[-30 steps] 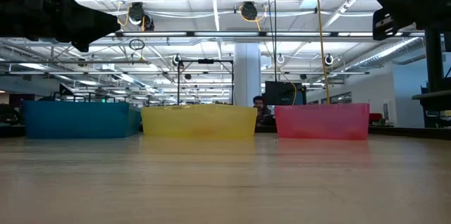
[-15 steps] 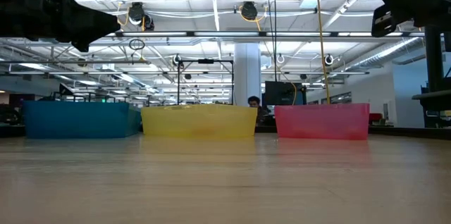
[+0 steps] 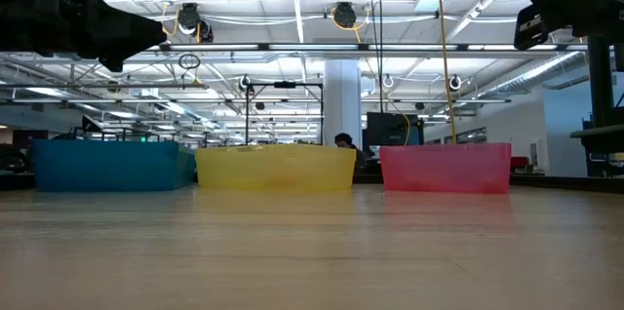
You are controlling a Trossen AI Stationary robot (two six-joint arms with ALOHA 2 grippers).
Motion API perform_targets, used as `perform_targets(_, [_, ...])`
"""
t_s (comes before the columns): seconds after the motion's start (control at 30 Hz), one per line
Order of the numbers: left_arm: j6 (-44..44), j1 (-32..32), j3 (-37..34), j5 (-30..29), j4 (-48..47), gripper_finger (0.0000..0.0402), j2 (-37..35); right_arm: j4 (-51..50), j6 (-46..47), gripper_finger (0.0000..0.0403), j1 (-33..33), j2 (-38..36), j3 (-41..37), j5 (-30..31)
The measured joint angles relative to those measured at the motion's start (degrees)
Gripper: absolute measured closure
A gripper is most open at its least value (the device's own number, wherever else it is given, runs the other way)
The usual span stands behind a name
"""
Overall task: Pick & Place Kitchen Items
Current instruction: Return to Home Position
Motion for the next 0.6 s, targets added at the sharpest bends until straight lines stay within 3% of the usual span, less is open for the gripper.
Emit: perform_targets(0.6, [0.0, 0.0, 0.0, 0.0, 0.0, 0.0265, 0.0, 0.0, -0.1, 0.0395, 0.0, 0.0, -0.1, 0.0])
